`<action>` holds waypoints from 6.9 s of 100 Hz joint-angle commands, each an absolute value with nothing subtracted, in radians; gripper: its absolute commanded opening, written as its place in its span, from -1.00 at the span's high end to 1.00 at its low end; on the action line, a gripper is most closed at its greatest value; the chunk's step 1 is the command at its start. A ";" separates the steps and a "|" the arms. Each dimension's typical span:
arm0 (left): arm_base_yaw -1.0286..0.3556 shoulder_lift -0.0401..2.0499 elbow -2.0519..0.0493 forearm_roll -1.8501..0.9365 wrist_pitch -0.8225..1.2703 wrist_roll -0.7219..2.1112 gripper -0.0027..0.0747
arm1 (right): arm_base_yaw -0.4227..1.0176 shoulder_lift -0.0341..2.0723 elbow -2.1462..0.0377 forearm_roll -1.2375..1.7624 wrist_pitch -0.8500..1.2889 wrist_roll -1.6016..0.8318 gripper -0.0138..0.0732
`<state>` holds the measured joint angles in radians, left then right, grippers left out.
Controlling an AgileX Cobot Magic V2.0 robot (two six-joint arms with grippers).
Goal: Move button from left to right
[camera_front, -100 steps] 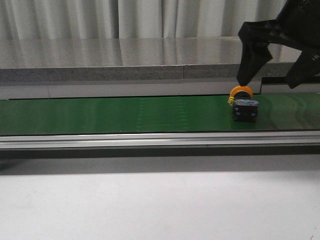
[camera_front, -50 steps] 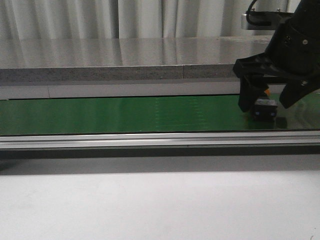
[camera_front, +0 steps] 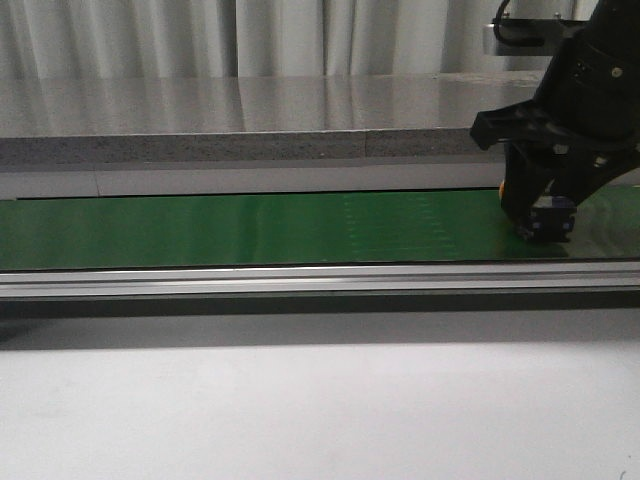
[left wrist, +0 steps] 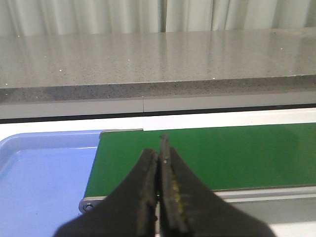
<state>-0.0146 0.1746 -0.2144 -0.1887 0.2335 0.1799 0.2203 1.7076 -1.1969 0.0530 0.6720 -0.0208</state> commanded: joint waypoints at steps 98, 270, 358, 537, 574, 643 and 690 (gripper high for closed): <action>-0.020 0.184 -0.242 -0.196 0.154 0.178 0.98 | -0.398 1.812 -1.422 -0.056 0.743 -0.265 0.35; -0.020 0.184 -0.242 -0.196 0.154 0.178 0.98 | -0.199 1.374 -1.345 0.217 0.570 -0.323 -0.41; -0.020 0.184 -0.242 -0.196 0.154 0.178 0.98 | -0.108 0.238 -0.430 0.303 0.352 -0.323 -0.20; -0.020 0.184 -0.242 -0.196 0.154 0.178 0.98 | 0.091 0.148 -0.115 -0.036 0.108 0.102 0.84; -0.020 0.184 -0.242 -0.196 0.154 0.178 0.98 | 0.093 -0.032 0.002 0.000 0.052 0.102 0.84; -0.020 0.182 -0.242 -0.196 0.156 0.178 0.98 | 0.093 -0.030 0.013 0.000 0.066 0.102 0.84; -0.020 0.182 -0.242 -0.196 0.156 0.178 0.98 | 0.093 -0.030 0.013 0.000 0.066 0.102 0.84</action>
